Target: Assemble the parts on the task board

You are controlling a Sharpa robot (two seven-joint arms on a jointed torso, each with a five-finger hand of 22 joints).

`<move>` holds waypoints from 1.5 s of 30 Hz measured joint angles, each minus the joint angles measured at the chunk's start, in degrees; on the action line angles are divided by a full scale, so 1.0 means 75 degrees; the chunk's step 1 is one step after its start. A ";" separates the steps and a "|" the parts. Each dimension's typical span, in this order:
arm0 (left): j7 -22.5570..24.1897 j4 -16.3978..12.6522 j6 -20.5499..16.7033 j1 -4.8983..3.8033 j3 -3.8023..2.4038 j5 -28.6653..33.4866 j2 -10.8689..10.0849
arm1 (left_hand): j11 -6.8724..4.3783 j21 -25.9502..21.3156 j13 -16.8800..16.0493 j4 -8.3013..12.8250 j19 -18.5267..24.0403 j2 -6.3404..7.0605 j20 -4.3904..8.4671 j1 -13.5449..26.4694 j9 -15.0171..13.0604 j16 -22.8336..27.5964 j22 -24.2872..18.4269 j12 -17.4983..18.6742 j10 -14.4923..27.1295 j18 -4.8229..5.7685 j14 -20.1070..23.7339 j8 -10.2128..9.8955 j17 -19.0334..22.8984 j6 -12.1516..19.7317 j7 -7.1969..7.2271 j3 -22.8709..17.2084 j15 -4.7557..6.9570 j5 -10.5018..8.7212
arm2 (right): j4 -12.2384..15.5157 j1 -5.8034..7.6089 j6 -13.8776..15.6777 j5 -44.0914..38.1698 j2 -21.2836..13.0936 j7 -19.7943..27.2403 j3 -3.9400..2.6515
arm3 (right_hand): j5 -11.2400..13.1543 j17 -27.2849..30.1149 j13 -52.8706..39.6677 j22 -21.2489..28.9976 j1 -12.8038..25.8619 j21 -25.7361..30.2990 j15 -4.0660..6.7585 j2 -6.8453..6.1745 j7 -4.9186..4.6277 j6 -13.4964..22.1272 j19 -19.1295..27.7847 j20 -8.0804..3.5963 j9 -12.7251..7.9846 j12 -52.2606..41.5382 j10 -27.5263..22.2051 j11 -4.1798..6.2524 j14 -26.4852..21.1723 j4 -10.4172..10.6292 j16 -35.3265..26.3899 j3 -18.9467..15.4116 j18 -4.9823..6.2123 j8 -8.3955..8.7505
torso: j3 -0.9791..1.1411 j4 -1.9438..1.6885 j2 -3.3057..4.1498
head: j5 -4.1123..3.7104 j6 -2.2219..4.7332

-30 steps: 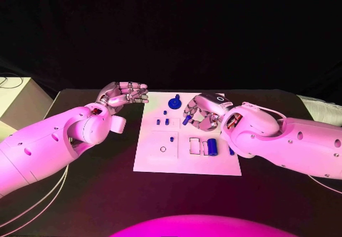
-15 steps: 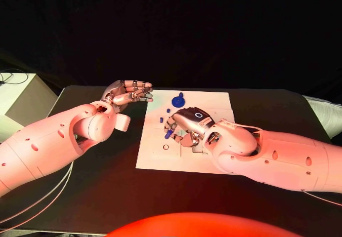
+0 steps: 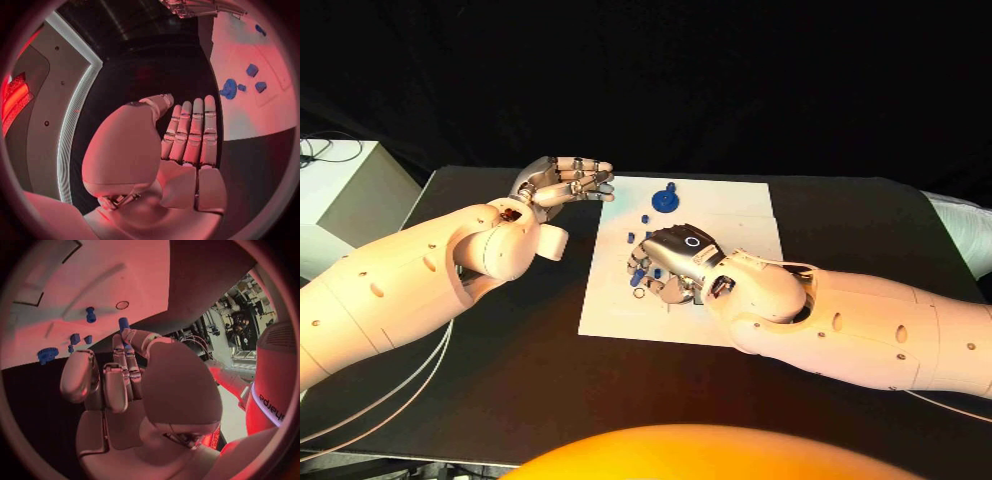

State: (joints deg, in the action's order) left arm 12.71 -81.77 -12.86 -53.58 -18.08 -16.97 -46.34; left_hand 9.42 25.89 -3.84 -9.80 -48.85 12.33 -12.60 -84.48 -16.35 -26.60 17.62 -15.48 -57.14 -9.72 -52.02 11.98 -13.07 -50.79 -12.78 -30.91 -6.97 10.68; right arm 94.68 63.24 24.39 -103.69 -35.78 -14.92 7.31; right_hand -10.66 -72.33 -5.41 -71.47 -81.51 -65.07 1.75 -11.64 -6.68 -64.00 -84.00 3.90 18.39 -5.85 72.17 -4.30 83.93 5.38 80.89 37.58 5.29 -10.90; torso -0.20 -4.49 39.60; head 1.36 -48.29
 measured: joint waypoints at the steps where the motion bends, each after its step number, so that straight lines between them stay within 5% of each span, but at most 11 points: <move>1: 0.0000 0.0000 0.0000 0.0000 0.0000 0.0000 -0.0001 | 0.0000 0.0000 0.0000 0.0000 0.0000 0.0000 0.0000 0.0000 0.0000 0.0000 0.0000 0.0000 0.0000 0.0001 0.0000 0.0000 0.0000 0.0000 0.0000 0.0000 0.0000 0.0000 | -0.0016 -0.0006 -0.0011 -0.0016 0.0012 0.0000 0.0004 | 0.0000 0.0000 -0.0001 0.0000 0.0000 0.0000 0.0000 0.0000 0.0000 0.0000 0.0000 0.0000 0.0000 -0.0001 0.0000 0.0000 0.0000 0.0000 0.0000 0.0000 0.0000 0.0000 | -0.0001 0.0001 0.0001 | 0.0003 -0.0008; 45: -0.0005 0.0022 0.0000 0.0003 0.0000 0.0000 -0.0006 | 0.0000 0.0000 0.0000 -0.0022 0.0001 0.0000 0.0001 0.0000 -0.0001 0.0000 -0.0006 0.0000 0.0000 0.0001 0.0001 0.0000 -0.0004 0.0000 0.0000 0.0022 -0.0001 0.0000 | -0.0115 -0.0093 -0.0453 -0.0166 0.0032 -0.0016 0.0100 | 0.0051 0.0002 -0.0016 -0.0002 0.0008 0.0001 0.0000 0.0027 -0.0001 -0.0003 0.0000 0.0000 0.0008 -0.0010 0.0001 0.0001 0.0000 -0.0019 0.0000 0.0029 0.0000 -0.0001 | 0.0007 0.0000 -0.0003 | 0.0056 -0.0202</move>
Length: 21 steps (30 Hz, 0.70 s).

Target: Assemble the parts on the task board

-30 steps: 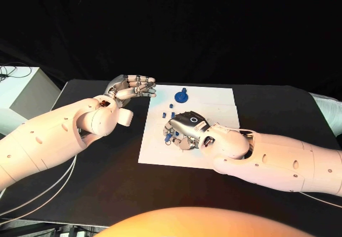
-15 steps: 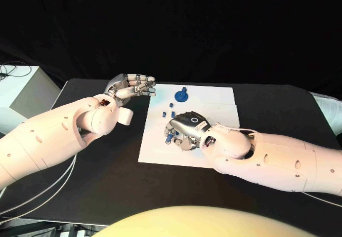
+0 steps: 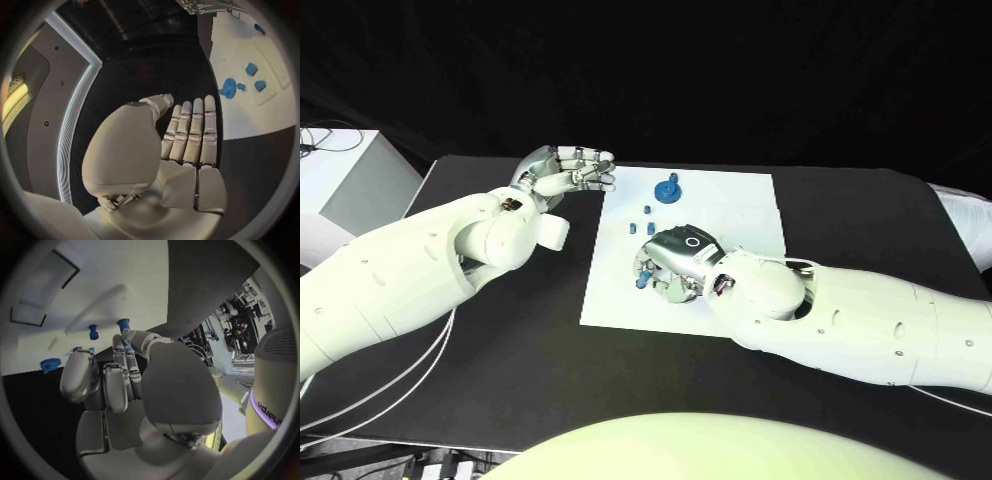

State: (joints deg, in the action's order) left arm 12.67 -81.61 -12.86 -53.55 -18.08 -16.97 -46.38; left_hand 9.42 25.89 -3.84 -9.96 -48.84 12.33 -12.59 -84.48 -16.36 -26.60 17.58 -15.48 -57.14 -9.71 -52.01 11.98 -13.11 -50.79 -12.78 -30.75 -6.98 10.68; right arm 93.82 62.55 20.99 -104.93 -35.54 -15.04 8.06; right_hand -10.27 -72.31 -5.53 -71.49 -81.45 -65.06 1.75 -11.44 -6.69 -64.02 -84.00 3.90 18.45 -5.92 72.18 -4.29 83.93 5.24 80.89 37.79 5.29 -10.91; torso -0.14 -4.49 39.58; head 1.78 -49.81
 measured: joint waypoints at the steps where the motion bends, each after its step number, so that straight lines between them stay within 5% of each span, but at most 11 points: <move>1: 0.0000 0.0000 0.0000 0.0000 0.0000 0.0000 0.0000 | 0.0000 0.0000 0.0000 0.0000 0.0000 0.0000 0.0000 0.0000 0.0000 0.0000 0.0000 0.0000 0.0000 0.0000 0.0000 0.0000 0.0000 0.0000 0.0000 0.0000 0.0000 0.0000 | -0.0003 -0.0002 -0.0011 -0.0004 0.0002 -0.0001 0.0001 | 0.0000 0.0000 0.0000 0.0000 0.0000 0.0000 0.0000 0.0000 0.0000 0.0000 0.0000 0.0000 0.0000 0.0000 0.0000 0.0000 0.0000 0.0001 0.0000 0.0001 0.0000 0.0000 | -0.0002 -0.0002 0.0000 | 0.0004 -0.0006; 13: -0.0003 0.0002 0.0000 0.0001 -0.0001 0.0000 -0.0003 | 0.0000 0.0000 0.0000 0.0000 0.0000 0.0000 0.0000 0.0000 0.0000 0.0000 0.0000 0.0000 0.0000 0.0000 0.0000 0.0000 0.0001 0.0000 0.0000 0.0000 0.0000 0.0000 | -0.0077 -0.0007 -0.0118 -0.0076 0.0088 -0.0030 0.0021 | -0.0009 0.0061 0.0000 0.0020 -0.0009 0.0031 0.0000 0.0011 0.0004 0.0012 0.0000 0.0000 0.0043 0.0030 0.0000 0.0000 0.0000 -0.0028 0.0000 0.0033 0.0000 0.0000 | -0.0007 0.0008 0.0000 | 0.0027 -0.0026; 16: -0.0004 0.0002 0.0000 0.0001 0.0001 0.0000 -0.0001 | 0.0000 0.0000 0.0000 0.0000 0.0000 0.0000 0.0000 0.0000 0.0000 0.0000 0.0001 0.0000 0.0000 0.0000 0.0000 0.0000 0.0001 0.0000 0.0000 0.0000 0.0000 0.0000 | -0.0113 -0.0001 -0.0119 -0.0093 0.0123 -0.0031 0.0035 | -0.0009 0.0092 0.0005 0.0024 0.0034 0.0054 -0.0017 0.0002 -0.0104 0.0180 0.0000 0.0000 0.0084 0.0159 -0.0015 0.0016 0.0017 -0.0059 0.0000 0.0064 0.0000 -0.0020 | -0.0007 0.0007 -0.0001 | 0.0028 -0.0026; 21: -0.0005 0.0002 -0.0001 0.0001 0.0001 0.0000 -0.0001 | 0.0000 0.0000 0.0000 0.0000 0.0000 0.0000 0.0000 0.0000 0.0000 0.0000 0.0001 0.0000 0.0000 0.0000 0.0000 0.0000 0.0001 0.0000 0.0000 0.0000 0.0000 0.0000 | -0.0176 -0.0002 -0.0119 -0.0103 0.0167 -0.0019 0.0072 | -0.0058 0.0207 0.0125 0.0152 0.0630 0.0266 -0.0156 -0.0307 -0.0241 0.0715 0.0000 0.0061 0.0313 0.0307 -0.0477 -0.0054 0.0011 0.0022 -0.0030 -0.0210 0.0001 0.0161 | -0.0007 0.0003 -0.0006 | 0.0036 -0.0026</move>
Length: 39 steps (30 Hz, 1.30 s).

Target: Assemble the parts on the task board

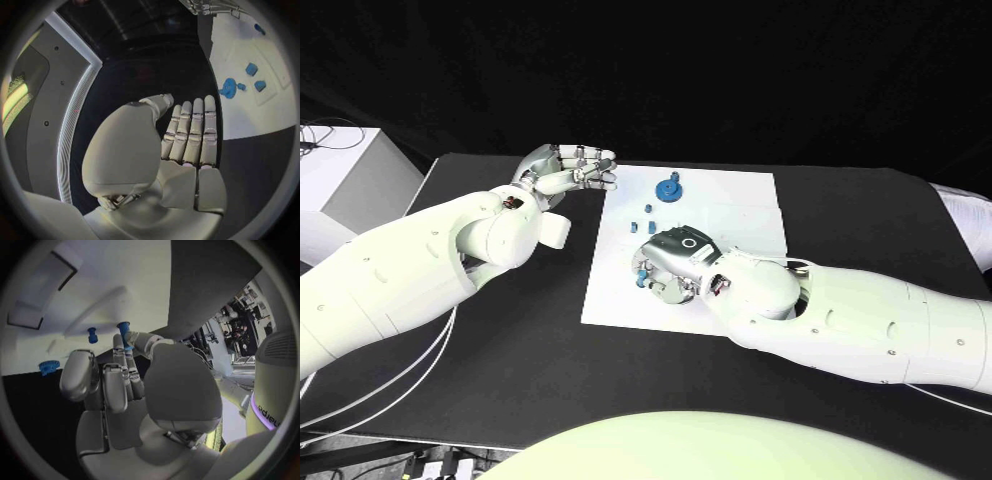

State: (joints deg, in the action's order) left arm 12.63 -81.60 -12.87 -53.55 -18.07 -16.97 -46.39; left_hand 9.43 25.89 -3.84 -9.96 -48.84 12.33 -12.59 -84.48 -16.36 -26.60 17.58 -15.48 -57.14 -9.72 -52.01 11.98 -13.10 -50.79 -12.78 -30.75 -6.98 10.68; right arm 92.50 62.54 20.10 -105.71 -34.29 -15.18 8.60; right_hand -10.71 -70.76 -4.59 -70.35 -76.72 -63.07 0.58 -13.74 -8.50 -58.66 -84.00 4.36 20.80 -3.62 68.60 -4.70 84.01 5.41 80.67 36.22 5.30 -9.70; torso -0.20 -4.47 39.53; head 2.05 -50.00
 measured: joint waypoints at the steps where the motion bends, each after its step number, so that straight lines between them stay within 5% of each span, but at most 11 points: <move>1: 0.0000 0.0000 0.0000 0.0000 0.0000 0.0000 0.0000 | 0.0000 0.0000 0.0000 0.0000 0.0000 0.0000 0.0000 0.0000 0.0000 0.0000 0.0000 0.0000 0.0000 0.0000 0.0000 0.0000 0.0000 0.0000 0.0000 0.0000 0.0000 0.0000 | -0.0009 -0.0003 -0.0001 0.0000 0.0004 0.0004 0.0009 | 0.0012 0.0021 0.0048 0.0034 0.0072 0.0053 -0.0011 -0.0075 -0.0015 0.0080 0.0000 0.0025 -0.0031 0.0005 -0.0117 -0.0023 -0.0011 0.0009 0.0000 -0.0071 0.0000 0.0055 | 0.0000 0.0001 -0.0001 | 0.0001 0.0000; 7: -0.0002 0.0000 0.0000 0.0000 -0.0001 0.0000 0.0000 | 0.0000 0.0000 0.0000 0.0000 0.0000 0.0000 0.0000 0.0000 0.0000 0.0000 0.0000 0.0000 0.0000 0.0001 0.0000 0.0000 0.0000 0.0000 0.0000 0.0000 0.0000 0.0000 | -0.0068 -0.0036 -0.0070 0.0013 0.0021 0.0015 0.0053 | 0.0053 0.0147 0.0127 0.0286 -0.0019 0.0408 -0.0063 -0.0291 0.0016 0.0480 0.0000 0.0081 -0.0208 0.0018 -0.0844 -0.0084 -0.0010 -0.0012 -0.0058 -0.0757 -0.0001 0.0335 | 0.0003 0.0013 -0.0002 | 0.0006 -0.0001; 16: -0.0007 0.0005 -0.0001 0.0000 -0.0002 0.0000 -0.0001 | 0.0000 -0.0057 0.0000 0.0000 0.0000 0.0000 0.0000 0.0000 0.0013 0.0046 -0.0027 0.0028 0.0000 0.0000 -0.0027 0.0000 -0.0029 0.0000 0.0000 0.0000 -0.0027 0.0000 | -0.0083 -0.0034 -0.0070 0.0016 -0.0003 -0.0002 0.0057 | 0.0053 0.0233 0.0127 0.0543 -0.0585 0.0808 -0.0141 0.0010 -0.0050 0.0737 0.0067 0.0148 -0.0381 -0.0044 -0.1471 -0.0193 -0.0018 0.0144 -0.0089 -0.1874 -0.0001 0.0589 | 0.0015 0.0014 -0.0002 | -0.0012 -0.0001; 19: -0.0009 0.0009 -0.0001 0.0000 -0.0002 0.0000 -0.0001 | 0.0000 -0.0057 0.0000 0.0000 0.0000 0.0000 0.0000 0.0000 0.0013 0.0046 -0.0027 0.0028 0.0000 0.0001 -0.0027 0.0000 -0.0029 0.0000 0.0000 0.0000 -0.0027 0.0000 | -0.0072 -0.0035 -0.0028 0.0016 -0.0018 -0.0007 0.0057 | 0.0053 0.0317 0.0123 0.0658 -0.0851 0.0979 -0.0175 0.0118 -0.0010 0.0836 0.0104 0.0185 -0.0466 -0.0071 -0.1731 -0.0236 0.0016 0.0316 -0.0121 -0.2431 0.0060 0.0666 | 0.0015 0.0012 -0.0001 | -0.0018 0.0004; 24: -0.0012 0.0016 -0.0002 0.0000 0.0001 0.0000 0.0003 | 0.0000 -0.0057 0.0000 0.0000 0.0000 0.0000 0.0000 0.0000 0.0013 0.0046 -0.0026 0.0028 0.0000 0.0001 -0.0027 0.0000 -0.0028 0.0000 0.0000 0.0000 -0.0027 0.0000 | -0.0030 -0.0039 0.0134 0.0014 -0.0065 -0.0013 0.0057 | 0.0053 0.0518 0.0123 0.0902 -0.1581 0.1296 -0.0229 0.0129 0.0001 0.0988 0.0122 0.0256 -0.0603 -0.0137 -0.2213 -0.0323 0.0016 0.1051 -0.0235 -0.3414 0.0122 0.0741 | 0.0020 0.0011 0.0001 | -0.0033 0.0028; 28: -0.0015 0.0025 -0.0002 0.0000 0.0000 0.0000 0.0008 | 0.0000 -0.0057 0.0000 0.0000 0.0000 0.0000 0.0000 0.0000 0.0013 0.0046 -0.0026 0.0028 0.0000 0.0000 -0.0027 0.0000 -0.0028 0.0000 0.0000 0.0000 -0.0027 0.0000 | 0.0031 -0.0039 0.0334 0.0013 -0.0133 -0.0016 0.0055 | 0.0053 0.0531 0.0122 0.0919 -0.1798 0.1332 -0.0256 0.0040 0.0052 0.1184 0.0122 0.0256 -0.0690 -0.0190 -0.2297 -0.0345 -0.0011 0.1426 -0.0236 -0.3587 0.0121 0.0779 | 0.0020 0.0013 0.0001 | -0.0051 0.0049; 32: -0.0017 0.0039 -0.0002 0.0002 -0.0001 0.0000 0.0015 | 0.0000 -0.0057 0.0000 0.0000 0.0000 0.0000 0.0000 0.0000 0.0012 0.0046 -0.0026 0.0028 0.0000 0.0001 -0.0027 0.0000 -0.0028 0.0000 0.0000 0.0000 -0.0027 0.0000 | 0.0159 -0.0035 0.0582 0.0032 -0.0306 -0.0015 0.0022 | 0.0053 0.0548 0.0108 0.0912 -0.1837 0.1332 -0.0256 0.0061 0.0072 0.1214 0.0123 0.0256 -0.0723 -0.0250 -0.2297 -0.0344 -0.0011 0.1464 -0.0236 -0.3624 0.0121 0.0779 | 0.0020 0.0015 -0.0003 | -0.0100 0.0097; 39: -0.0018 0.0041 0.0000 0.0049 -0.0003 0.0000 0.0010 | 0.0000 -0.0057 0.0000 0.0000 0.0000 0.0000 0.0000 0.0000 0.0012 0.0045 -0.0027 0.0028 0.0000 0.0001 -0.0027 0.0004 -0.0029 0.0000 0.0000 0.0000 -0.0027 0.0000 | 0.0495 0.0261 0.1103 0.1036 -0.1082 0.0176 -0.0171 | 0.0003 0.0595 0.0043 0.0767 -0.1897 0.1139 -0.0181 0.0203 -0.0174 0.0756 0.0023 0.0212 -0.0733 -0.0891 -0.1011 -0.0167 0.0003 0.1476 -0.0266 -0.3084 0.0122 0.0524 | 0.0029 0.0048 -0.0018 | -0.0267 0.0237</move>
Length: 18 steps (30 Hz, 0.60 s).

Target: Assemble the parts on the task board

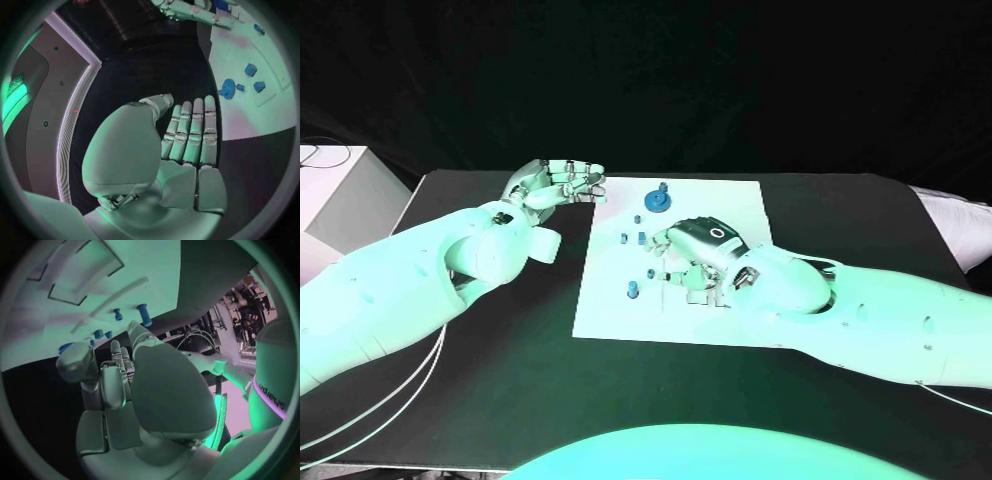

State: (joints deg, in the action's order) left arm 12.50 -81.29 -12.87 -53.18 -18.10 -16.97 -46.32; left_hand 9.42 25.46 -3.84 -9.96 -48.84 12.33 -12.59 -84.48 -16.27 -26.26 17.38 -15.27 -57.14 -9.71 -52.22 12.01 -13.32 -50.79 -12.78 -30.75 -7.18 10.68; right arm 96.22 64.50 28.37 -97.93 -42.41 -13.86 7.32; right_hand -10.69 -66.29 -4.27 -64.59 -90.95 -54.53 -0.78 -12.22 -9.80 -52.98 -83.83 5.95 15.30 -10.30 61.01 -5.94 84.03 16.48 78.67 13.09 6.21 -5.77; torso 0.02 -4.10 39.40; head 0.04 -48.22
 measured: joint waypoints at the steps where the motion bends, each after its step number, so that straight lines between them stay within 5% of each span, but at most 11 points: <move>1: 0.0000 0.0000 0.0000 0.0017 0.0000 0.0000 -0.0005 | 0.0000 0.0000 0.0000 0.0000 0.0000 0.0000 0.0000 0.0000 0.0000 0.0000 -0.0006 0.0000 0.0000 0.0000 0.0000 0.0026 -0.0008 0.0000 0.0000 0.0000 0.0000 0.0000 | 0.0032 0.0074 0.0037 0.0271 -0.0131 0.0049 -0.0019 | -0.0023 -0.0001 -0.0017 -0.0005 0.0036 -0.0002 0.0001 0.0036 -0.0013 -0.0147 0.0000 0.0000 0.0008 -0.0098 0.0275 0.0018 -0.0001 0.0004 0.0000 0.0140 0.0000 -0.0078 | 0.0001 0.0010 -0.0005 | -0.0037 0.0023; 6: 0.0000 0.0000 0.0001 0.0087 0.0004 0.0003 -0.0024 | 0.0000 0.0000 0.0000 0.0000 0.0000 0.0000 0.0000 0.0000 0.0000 -0.0001 -0.0008 0.0000 0.0000 0.0000 0.0000 0.0027 -0.0009 0.0000 0.0000 0.0000 0.0000 0.0000 | 0.0184 0.0455 0.0076 0.1984 -0.0844 0.0268 -0.0069 | -0.0088 -0.0343 -0.0342 -0.0258 0.0428 -0.0358 0.0282 0.0029 0.0210 -0.0655 -0.0015 -0.0215 0.0080 -0.0644 0.1473 0.0317 -0.0008 0.0002 0.0190 0.0574 0.0000 -0.0411 | 0.0019 0.0068 -0.0037 | -0.0167 0.0092; 10: 0.0001 0.0005 0.0003 0.0149 0.0004 0.0005 -0.0036 | 0.0000 0.0000 0.0000 0.0000 -0.0028 0.0000 0.0028 0.0000 0.0000 -0.0001 -0.0008 0.0000 0.0000 0.0000 0.0000 0.0027 -0.0009 0.0000 0.0000 0.0000 0.0000 0.0000 | 0.0323 0.0671 -0.0067 0.3461 -0.1468 0.0292 -0.0090 | -0.0558 -0.0732 -0.1414 -0.0506 0.1073 -0.0672 0.0453 -0.0080 0.0392 -0.0821 -0.0023 -0.0410 0.0315 -0.1766 0.1837 0.0525 -0.0009 -0.0019 0.0420 0.0601 -0.0001 -0.0783 | 0.0037 0.0131 -0.0074 | -0.0256 0.0134; 14: 0.0006 0.0013 0.0006 0.0194 0.0003 0.0008 -0.0048 | 0.0000 0.0000 0.0000 -0.0022 -0.0056 0.0000 -0.0001 0.0000 0.0000 -0.0001 -0.0008 0.0000 0.0000 -0.0001 0.0000 0.0026 -0.0015 0.0000 0.0000 0.0022 0.0000 0.0000 | 0.0511 0.0765 -0.0456 0.4455 -0.1962 0.0043 -0.0089 | -0.0664 -0.0705 -0.7500 -0.0888 0.1706 -0.1135 0.0570 0.0030 0.0585 -0.0722 -0.0025 -0.0494 0.0891 -0.7255 0.2409 0.0685 0.0001 -0.0046 0.0452 0.0432 -0.0009 -0.1406 | 0.0055 0.0176 -0.0109 | -0.0321 0.0155; 16: 0.0008 0.0013 0.0008 0.0214 0.0003 0.0010 -0.0055 | 0.0000 0.0000 0.0000 -0.0022 -0.0056 0.0000 -0.0001 0.0000 0.0000 -0.0001 -0.0008 0.0000 0.0000 0.0000 0.0000 0.0026 -0.0015 0.0000 0.0000 0.0022 0.0000 0.0000 | 0.0600 0.0780 -0.0656 0.4721 -0.2123 -0.0169 -0.0079 | -0.0969 -0.1080 -0.9096 -0.1241 0.2090 -0.1627 0.0571 0.0068 0.0635 -0.0718 -0.0028 -0.0504 0.1173 -0.9001 0.2930 0.0760 0.0001 -0.0028 0.0750 0.0287 -0.0186 -0.1685 | 0.0060 0.0193 -0.0124 | -0.0344 0.0160; 18: 0.0010 0.0009 0.0009 0.0234 0.0003 0.0011 -0.0067 | 0.0000 0.0000 0.0000 -0.0022 -0.0056 0.0000 -0.0001 0.0000 0.0002 -0.0001 -0.0010 0.0000 0.0000 -0.0001 0.0000 0.0026 -0.0015 0.0000 0.0000 0.0022 0.0000 0.0000 | 0.0710 0.0782 -0.0881 0.4899 -0.2277 -0.0464 -0.0063 | -0.1031 -0.1145 -0.9359 -0.1356 0.2299 -0.1917 0.0571 0.0124 0.0665 -0.0689 -0.0024 -0.0547 0.1343 -0.9587 0.3032 0.0779 0.0001 -0.0001 0.0911 0.0203 -0.0187 -0.1834 | 0.0065 0.0209 -0.0139 | -0.0369 0.0163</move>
State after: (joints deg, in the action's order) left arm 12.57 -81.22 -12.80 -51.42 -18.08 -16.89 -46.82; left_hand 9.42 25.46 -3.84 -10.13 -49.26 12.33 -12.60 -84.48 -16.25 -26.27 17.30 -15.27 -57.14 -9.72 -52.22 12.21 -13.43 -50.79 -12.78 -30.58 -7.18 10.68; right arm 101.54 70.36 21.77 -61.19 -59.49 -17.34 6.84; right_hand -18.42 -74.88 -74.46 -74.76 -73.71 -68.91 3.50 -11.29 -4.82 -58.15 -84.01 1.84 25.37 -82.21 83.75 -0.11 84.03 16.47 85.50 14.61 4.81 -19.53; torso 0.51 -2.54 38.36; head -2.72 -47.00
